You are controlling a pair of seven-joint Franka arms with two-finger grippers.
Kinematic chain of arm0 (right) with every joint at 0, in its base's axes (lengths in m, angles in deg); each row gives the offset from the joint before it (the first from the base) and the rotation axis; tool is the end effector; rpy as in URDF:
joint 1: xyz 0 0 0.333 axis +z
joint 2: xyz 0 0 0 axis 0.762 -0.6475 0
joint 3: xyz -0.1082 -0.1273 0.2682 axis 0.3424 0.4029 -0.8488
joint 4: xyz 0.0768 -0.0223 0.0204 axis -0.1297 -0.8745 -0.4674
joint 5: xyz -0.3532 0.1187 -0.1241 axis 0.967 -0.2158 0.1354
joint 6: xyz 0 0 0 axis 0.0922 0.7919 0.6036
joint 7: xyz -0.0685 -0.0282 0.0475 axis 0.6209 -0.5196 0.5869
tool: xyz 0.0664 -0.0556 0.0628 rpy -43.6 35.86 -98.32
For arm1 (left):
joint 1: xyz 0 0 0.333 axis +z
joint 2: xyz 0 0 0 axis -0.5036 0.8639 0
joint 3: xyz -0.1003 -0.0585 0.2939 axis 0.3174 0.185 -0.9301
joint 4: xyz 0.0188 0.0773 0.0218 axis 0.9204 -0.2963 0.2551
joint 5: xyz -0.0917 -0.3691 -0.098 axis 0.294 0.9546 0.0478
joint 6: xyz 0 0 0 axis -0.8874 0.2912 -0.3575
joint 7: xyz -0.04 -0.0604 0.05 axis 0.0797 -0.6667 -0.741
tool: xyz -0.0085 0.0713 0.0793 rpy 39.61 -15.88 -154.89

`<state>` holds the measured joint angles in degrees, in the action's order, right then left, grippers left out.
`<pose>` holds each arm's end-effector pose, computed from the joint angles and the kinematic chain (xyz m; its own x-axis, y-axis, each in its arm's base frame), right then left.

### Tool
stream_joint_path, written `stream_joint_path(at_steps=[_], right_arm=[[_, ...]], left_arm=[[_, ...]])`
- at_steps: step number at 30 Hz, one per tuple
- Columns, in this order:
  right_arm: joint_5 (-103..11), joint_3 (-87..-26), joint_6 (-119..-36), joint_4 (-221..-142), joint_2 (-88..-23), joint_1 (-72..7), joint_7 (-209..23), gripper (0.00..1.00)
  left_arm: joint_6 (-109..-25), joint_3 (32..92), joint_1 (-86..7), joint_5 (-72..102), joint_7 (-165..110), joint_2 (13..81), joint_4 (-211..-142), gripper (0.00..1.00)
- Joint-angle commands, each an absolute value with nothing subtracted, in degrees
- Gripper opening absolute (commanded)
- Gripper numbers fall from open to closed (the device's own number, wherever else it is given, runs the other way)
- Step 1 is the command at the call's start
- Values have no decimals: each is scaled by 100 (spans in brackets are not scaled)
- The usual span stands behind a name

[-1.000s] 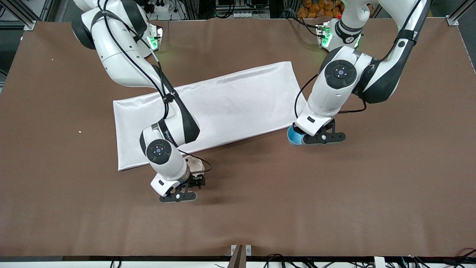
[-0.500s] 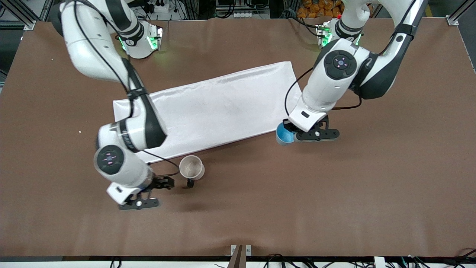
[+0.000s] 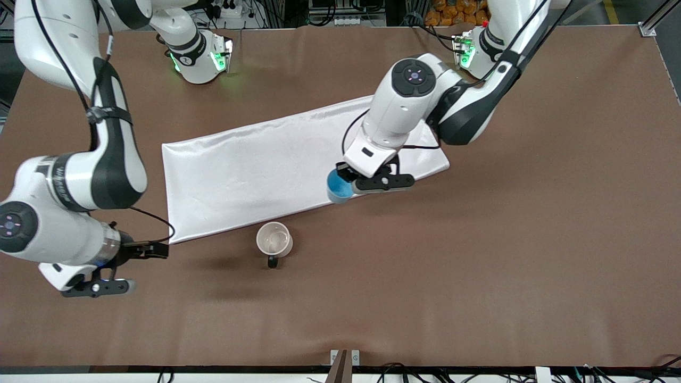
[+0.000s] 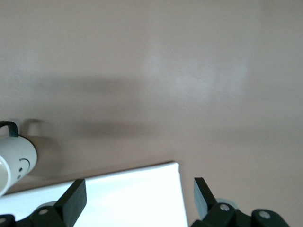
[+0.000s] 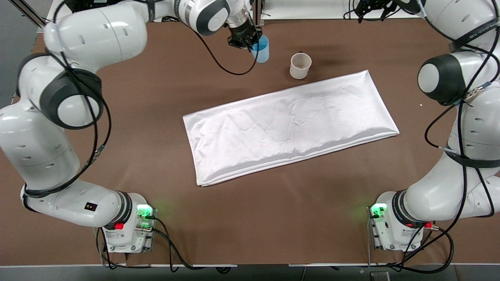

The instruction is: Place blue cup into white mug on table

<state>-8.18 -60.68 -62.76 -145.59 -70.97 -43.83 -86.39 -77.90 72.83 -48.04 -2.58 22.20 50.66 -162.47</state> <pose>0.7383 0.0601 0.4175 0.9981 0.0544 -0.0282 0.0555 -0.9978 0.0375 0.5385 -0.4704 0.4346 0.9793 0.1857 0.0800 0.1558 -0.9451 0.2873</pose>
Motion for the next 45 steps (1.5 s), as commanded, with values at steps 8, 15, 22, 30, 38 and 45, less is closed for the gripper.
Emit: stream_joint_path(at_steps=[8,15,22,30,38,45], right_arm=[[-762,-6117,-6591,-16676,-5259,-4621,-8630,100],[-754,-6099,-6600,-17345,-4590,-4727,-8639,100],[-754,-6055,-6819,-17749,-4326,-4745,-8639,100],[-754,-6055,-7364,-18321,-4063,-4806,-8630,100],[-754,-6029,-7347,-18550,-3816,-4815,-8630,100],[-754,-5967,-7329,-18550,-3816,-4797,-8622,100]], left_arm=[[-9025,6439,-5862,-226,3019,5943,-15476,0],[-9130,5656,-6592,-200,3239,6172,-15132,0],[-9693,5612,-6654,-191,3415,6330,-15080,0],[-9711,5612,-6706,-200,3433,6541,-14816,0],[-9711,5612,-6741,-200,3424,6594,-14798,0],[-9711,5603,-6742,-200,3424,6594,-14798,0]])
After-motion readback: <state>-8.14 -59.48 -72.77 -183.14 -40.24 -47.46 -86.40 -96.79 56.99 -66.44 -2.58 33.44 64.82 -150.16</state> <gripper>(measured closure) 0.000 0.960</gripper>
